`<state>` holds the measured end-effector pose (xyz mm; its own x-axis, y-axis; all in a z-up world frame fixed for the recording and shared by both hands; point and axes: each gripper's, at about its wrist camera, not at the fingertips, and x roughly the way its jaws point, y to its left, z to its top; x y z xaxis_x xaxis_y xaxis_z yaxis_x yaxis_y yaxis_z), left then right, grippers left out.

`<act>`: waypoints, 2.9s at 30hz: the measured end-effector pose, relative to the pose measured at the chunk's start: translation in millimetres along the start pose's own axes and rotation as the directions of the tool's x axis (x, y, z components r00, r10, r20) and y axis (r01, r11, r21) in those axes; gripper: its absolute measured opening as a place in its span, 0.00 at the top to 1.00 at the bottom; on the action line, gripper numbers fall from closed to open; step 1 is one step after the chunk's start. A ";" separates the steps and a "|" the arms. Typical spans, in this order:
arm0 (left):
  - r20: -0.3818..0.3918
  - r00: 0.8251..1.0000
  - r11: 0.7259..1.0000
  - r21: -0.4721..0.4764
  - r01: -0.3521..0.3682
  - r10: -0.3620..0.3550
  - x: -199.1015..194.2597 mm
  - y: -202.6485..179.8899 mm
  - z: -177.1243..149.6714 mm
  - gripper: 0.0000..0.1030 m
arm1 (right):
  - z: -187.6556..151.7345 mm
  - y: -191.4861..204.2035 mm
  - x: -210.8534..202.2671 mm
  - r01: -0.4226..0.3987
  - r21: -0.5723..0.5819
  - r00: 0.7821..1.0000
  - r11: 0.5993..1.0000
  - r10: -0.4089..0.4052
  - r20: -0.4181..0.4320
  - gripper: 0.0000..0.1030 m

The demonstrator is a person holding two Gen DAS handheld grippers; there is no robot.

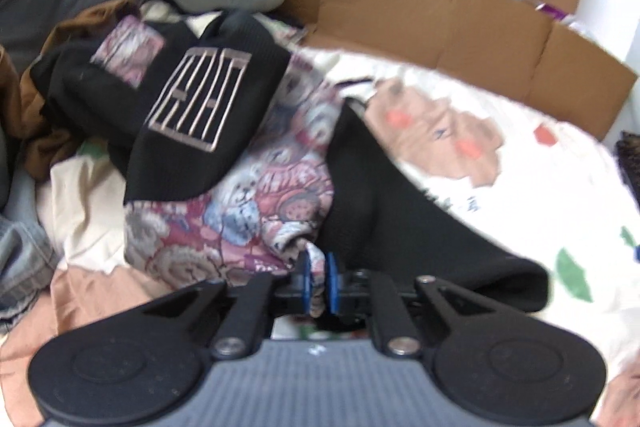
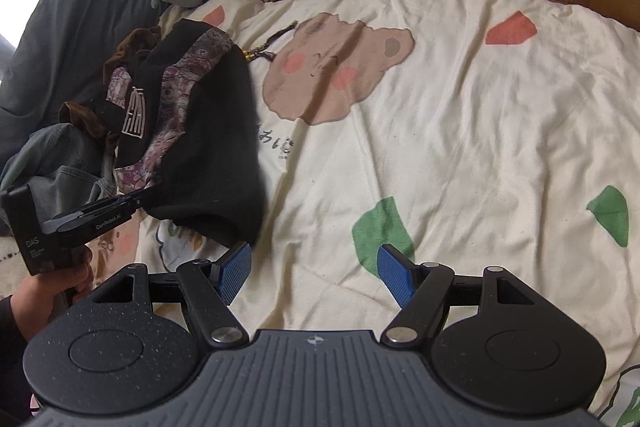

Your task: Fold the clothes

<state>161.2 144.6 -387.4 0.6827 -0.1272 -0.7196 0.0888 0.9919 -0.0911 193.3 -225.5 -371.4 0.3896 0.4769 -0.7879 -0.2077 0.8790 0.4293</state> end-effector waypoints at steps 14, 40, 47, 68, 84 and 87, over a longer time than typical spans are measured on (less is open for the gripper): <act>-0.007 0.975 0.974 0.037 0.223 -0.223 -22.3 -59.6 9.2 0.92 | 8.8 3.8 -3.1 -0.101 0.093 0.995 0.991 0.100 0.012 0.29; -0.087 0.836 0.827 0.126 0.548 -0.542 -23.1 -144.5 -9.3 0.92 | 2.6 -30.8 27.2 -0.234 0.424 0.959 0.875 0.279 -0.048 0.75; -0.102 0.809 0.805 0.085 0.587 -0.579 -22.5 -137.7 -9.2 0.88 | -2.2 -44.1 30.9 -0.243 0.469 0.953 0.849 0.298 -0.046 0.98; 0.040 0.986 0.977 -0.130 0.167 -0.163 4.9 -1.2 53.0 0.43 | 14.9 -110.7 -11.5 -0.124 0.489 0.992 0.864 0.089 0.093 1.00; 0.083 0.993 0.968 -0.244 -0.066 0.089 20.1 69.6 79.6 0.21 | 6.5 -162.5 -50.7 -0.017 0.542 0.988 0.840 -0.069 0.139 1.00; 0.063 0.991 0.962 -0.255 -0.096 0.115 27.4 76.5 74.9 0.19 | 2.8 -169.7 -55.1 0.000 0.553 0.986 0.833 -0.093 0.140 1.00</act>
<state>241.0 216.9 -362.5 0.7328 -0.0119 -0.6803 -0.1649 0.9669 -0.1945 209.6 -401.0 -399.6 0.5292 0.3878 -0.7547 0.3235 0.7301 0.6019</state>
